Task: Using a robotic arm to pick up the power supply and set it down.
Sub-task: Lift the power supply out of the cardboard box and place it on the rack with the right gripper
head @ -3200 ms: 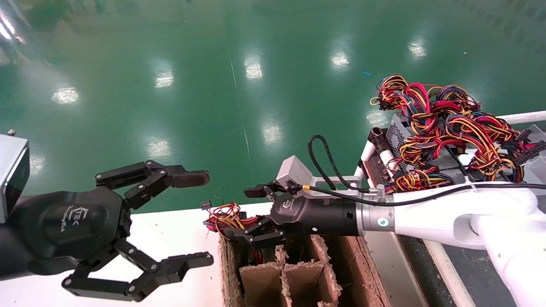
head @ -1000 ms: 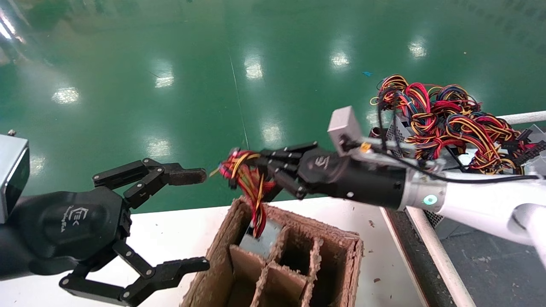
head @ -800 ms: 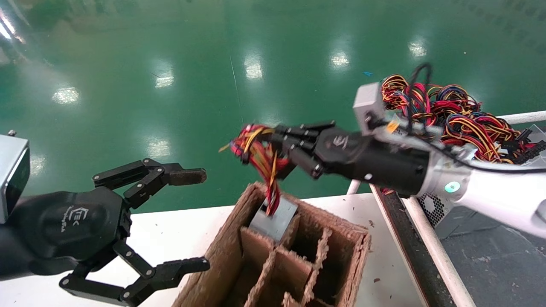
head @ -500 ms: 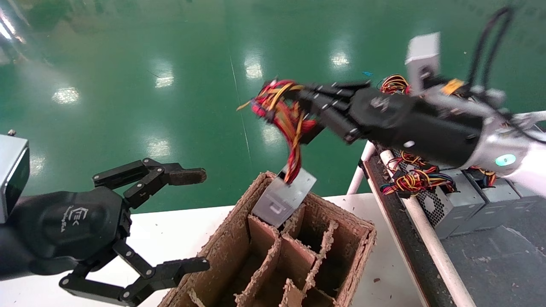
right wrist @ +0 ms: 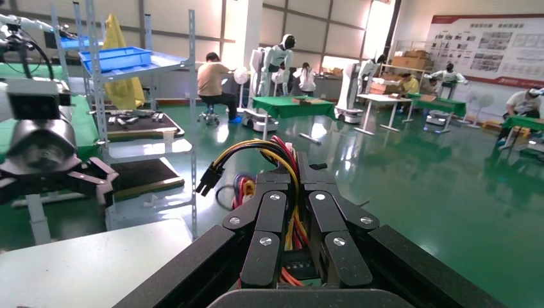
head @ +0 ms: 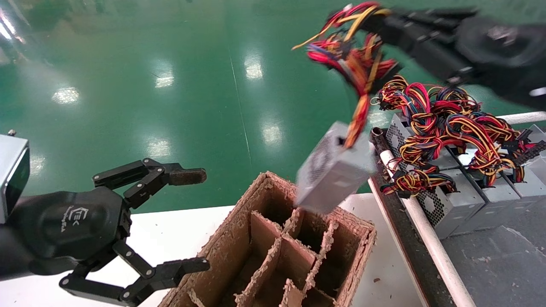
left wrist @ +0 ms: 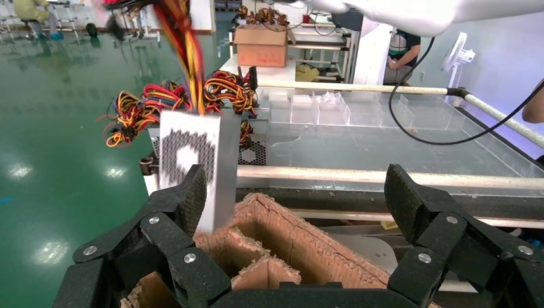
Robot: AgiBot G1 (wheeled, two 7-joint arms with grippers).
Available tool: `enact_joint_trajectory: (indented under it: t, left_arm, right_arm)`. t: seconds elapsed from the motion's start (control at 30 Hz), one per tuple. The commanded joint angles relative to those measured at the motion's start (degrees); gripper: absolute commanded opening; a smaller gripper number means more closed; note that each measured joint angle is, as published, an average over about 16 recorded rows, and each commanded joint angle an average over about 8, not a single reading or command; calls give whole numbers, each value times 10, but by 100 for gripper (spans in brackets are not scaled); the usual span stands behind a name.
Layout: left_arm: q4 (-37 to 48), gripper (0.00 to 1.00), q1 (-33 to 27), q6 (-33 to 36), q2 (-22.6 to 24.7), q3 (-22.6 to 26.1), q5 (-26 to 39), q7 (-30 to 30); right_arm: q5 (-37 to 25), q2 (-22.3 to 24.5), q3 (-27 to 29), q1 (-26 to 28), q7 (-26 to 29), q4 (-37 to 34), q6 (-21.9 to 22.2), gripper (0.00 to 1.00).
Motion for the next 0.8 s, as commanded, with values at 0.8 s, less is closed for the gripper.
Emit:
enact_joint_trajectory:
  t: [0.8]
  left_arm:
    - [0,100,0,0,0,0,0,0]
  right_arm:
    - [-13,170,6,90,-9,45,76,0]
